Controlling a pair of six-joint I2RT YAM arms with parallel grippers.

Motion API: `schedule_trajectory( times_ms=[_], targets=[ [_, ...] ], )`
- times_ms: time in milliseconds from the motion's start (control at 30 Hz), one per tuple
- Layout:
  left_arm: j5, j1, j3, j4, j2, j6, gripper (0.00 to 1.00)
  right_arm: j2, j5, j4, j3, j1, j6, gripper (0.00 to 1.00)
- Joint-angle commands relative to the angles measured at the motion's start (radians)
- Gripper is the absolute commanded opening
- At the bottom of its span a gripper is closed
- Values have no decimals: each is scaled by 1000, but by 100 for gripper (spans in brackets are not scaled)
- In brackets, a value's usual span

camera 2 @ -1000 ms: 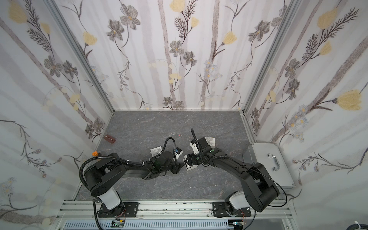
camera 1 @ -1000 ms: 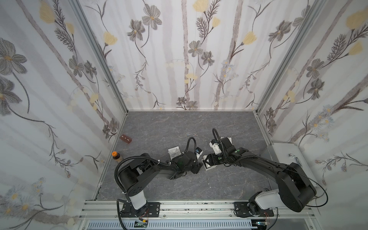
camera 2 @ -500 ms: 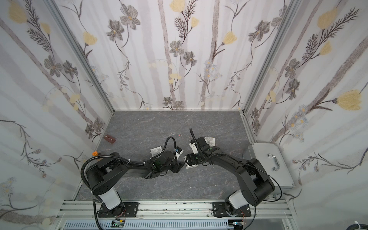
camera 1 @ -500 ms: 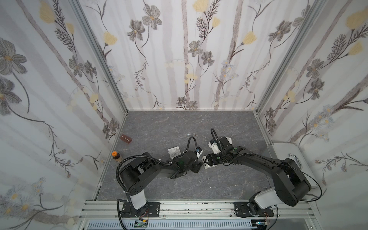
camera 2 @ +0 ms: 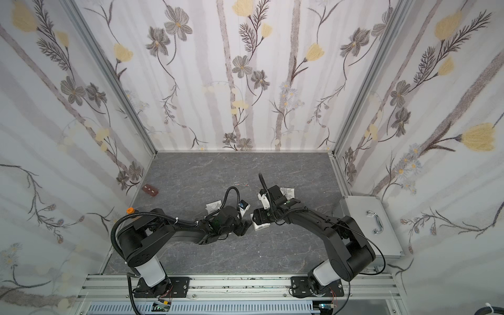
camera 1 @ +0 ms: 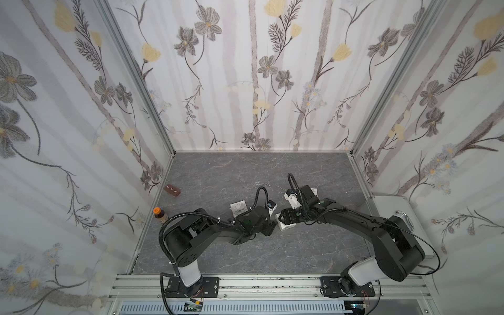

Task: Take the necklace out of the lift-off lid jewelry box
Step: Close the lid on the jewelry box.

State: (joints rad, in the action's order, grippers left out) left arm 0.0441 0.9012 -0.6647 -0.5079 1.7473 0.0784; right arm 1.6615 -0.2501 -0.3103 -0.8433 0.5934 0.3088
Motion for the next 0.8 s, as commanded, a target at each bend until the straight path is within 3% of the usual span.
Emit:
schedule_trajectory(
  times_ms=[0, 267, 467, 767],
  targets=[
    [13, -2, 5, -42, -5, 7, 70, -3, -2, 26, -9, -1, -10, 79],
    [26, -13, 37, -36, -43, 6, 70, -47, 45, 31, 6, 0, 5, 77],
    [31, -38, 77, -15, -99, 10, 70, -90, 97, 28, 19, 8, 0, 66],
    [31, -57, 97, 27, -168, 1, 70, -12, 105, 53, 4, 21, -9, 58]
  ],
)
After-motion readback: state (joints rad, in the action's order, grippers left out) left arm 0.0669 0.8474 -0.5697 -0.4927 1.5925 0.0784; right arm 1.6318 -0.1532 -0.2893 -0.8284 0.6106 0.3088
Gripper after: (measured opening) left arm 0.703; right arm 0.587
